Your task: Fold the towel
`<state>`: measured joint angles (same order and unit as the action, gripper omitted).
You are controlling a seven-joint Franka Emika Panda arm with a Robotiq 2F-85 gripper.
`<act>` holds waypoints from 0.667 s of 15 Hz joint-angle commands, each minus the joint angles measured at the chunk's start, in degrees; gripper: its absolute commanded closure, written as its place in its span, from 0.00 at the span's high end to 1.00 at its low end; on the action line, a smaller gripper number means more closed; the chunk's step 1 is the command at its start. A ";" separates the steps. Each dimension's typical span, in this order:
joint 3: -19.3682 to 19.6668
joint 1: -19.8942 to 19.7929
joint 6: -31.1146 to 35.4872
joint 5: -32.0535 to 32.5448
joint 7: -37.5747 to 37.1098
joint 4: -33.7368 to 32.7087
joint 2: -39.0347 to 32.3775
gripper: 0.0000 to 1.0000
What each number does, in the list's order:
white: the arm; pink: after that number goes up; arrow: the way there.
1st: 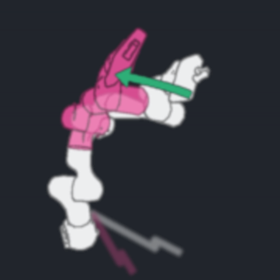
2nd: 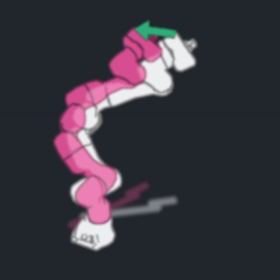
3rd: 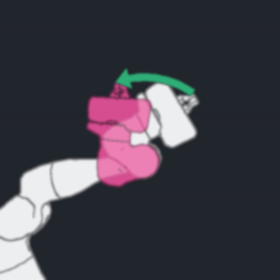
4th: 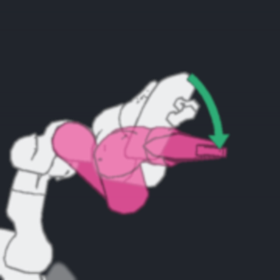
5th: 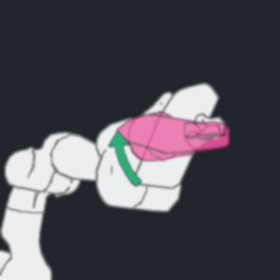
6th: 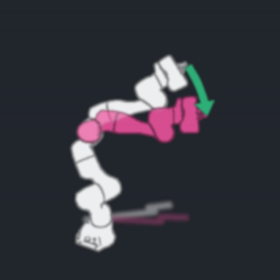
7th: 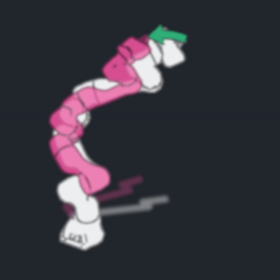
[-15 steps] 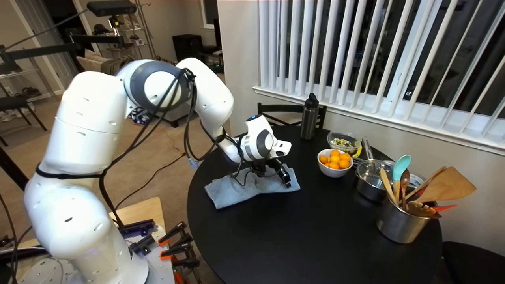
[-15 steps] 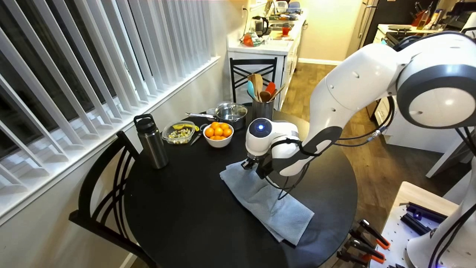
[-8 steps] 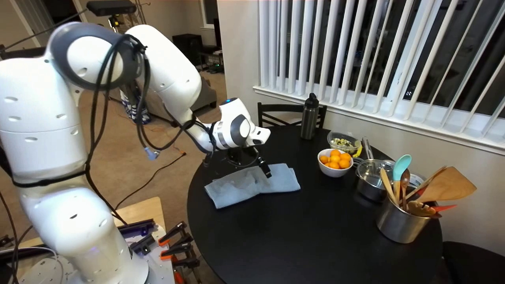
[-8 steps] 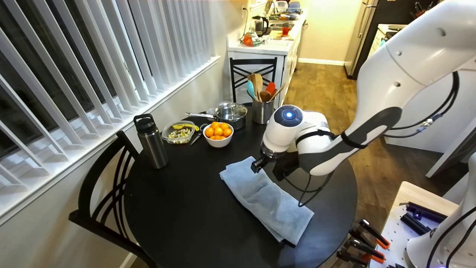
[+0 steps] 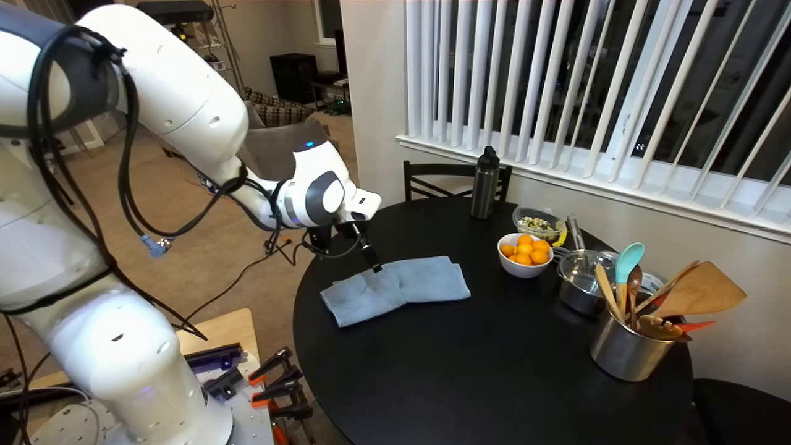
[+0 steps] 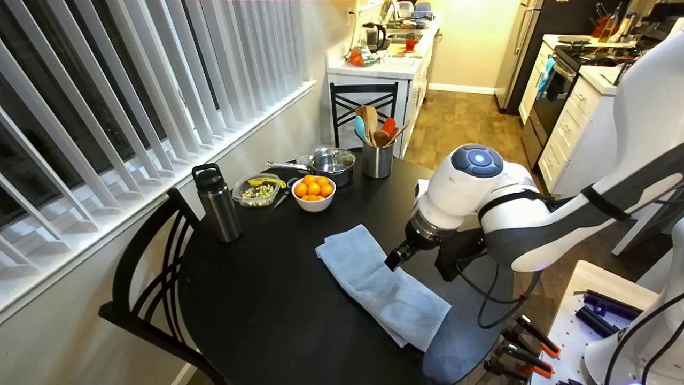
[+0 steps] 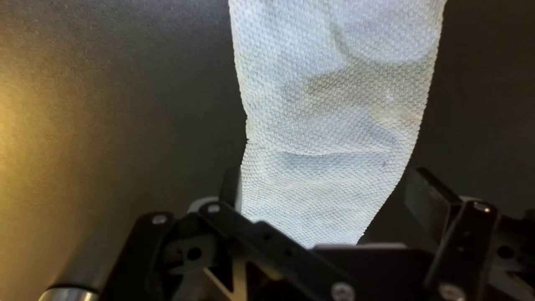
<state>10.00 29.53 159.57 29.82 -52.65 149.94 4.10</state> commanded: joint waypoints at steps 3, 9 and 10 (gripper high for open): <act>-0.31 0.22 -2.63 1.01 0.20 4.14 8.66 1.00; -13.12 -11.58 -2.06 -2.45 0.91 2.60 8.07 1.00; -13.94 -12.46 -2.03 -2.49 0.91 2.59 7.90 1.00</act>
<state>-3.96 17.06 157.54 27.32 -51.74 152.53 11.99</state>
